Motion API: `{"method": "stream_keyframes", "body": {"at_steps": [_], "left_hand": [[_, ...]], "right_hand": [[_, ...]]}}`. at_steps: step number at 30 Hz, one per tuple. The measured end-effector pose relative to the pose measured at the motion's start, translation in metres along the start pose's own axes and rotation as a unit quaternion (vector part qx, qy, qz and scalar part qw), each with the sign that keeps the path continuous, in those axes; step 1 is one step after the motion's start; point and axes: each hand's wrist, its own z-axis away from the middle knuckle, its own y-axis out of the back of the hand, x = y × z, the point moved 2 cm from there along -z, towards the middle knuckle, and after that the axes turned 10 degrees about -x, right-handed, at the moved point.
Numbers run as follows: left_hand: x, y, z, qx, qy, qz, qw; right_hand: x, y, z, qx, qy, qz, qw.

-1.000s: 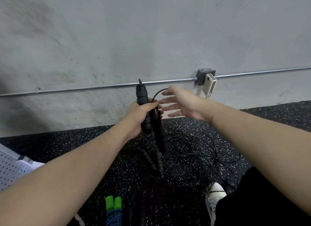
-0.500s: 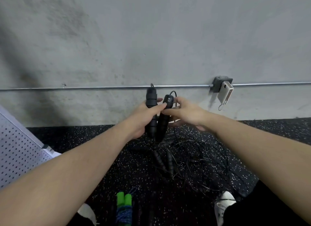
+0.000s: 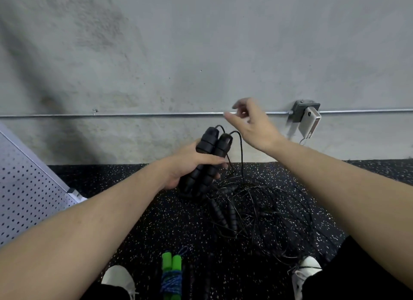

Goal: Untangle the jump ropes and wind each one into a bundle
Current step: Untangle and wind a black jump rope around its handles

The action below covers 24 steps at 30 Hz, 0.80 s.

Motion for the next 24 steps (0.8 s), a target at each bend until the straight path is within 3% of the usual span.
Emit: {"method": "stream_keyframes", "body": {"at_steps": [3, 5, 10, 13, 17, 21, 24], "left_hand": [[-0.002, 0.002, 0.002, -0.036, 0.019, -0.015, 0.999], [-0.004, 0.002, 0.001, -0.039, 0.033, -0.026, 0.998], [-0.008, 0.003, -0.001, -0.041, 0.024, 0.066, 0.997], [-0.004, 0.007, 0.002, -0.090, 0.019, 0.139, 0.986], [-0.007, 0.009, 0.001, -0.107, 0.057, 0.096, 0.988], [-0.011, 0.014, -0.014, 0.007, 0.030, 0.024, 0.999], [-0.015, 0.017, -0.024, 0.105, -0.019, 0.009, 0.994]], "right_hand": [[0.006, -0.012, 0.007, -0.169, -0.012, 0.015, 0.985], [0.016, -0.015, 0.008, -0.206, -0.058, 0.032, 0.976], [0.020, -0.008, -0.007, -0.098, -0.022, 0.047, 0.994], [0.025, 0.003, -0.012, -0.025, -0.028, 0.019, 0.999], [0.035, 0.013, -0.010, 0.009, -0.055, 0.096, 0.994], [0.032, 0.010, -0.008, 0.025, -0.083, 0.108, 0.990], [0.030, 0.002, -0.008, -0.002, -0.142, 0.057, 0.988]]}}
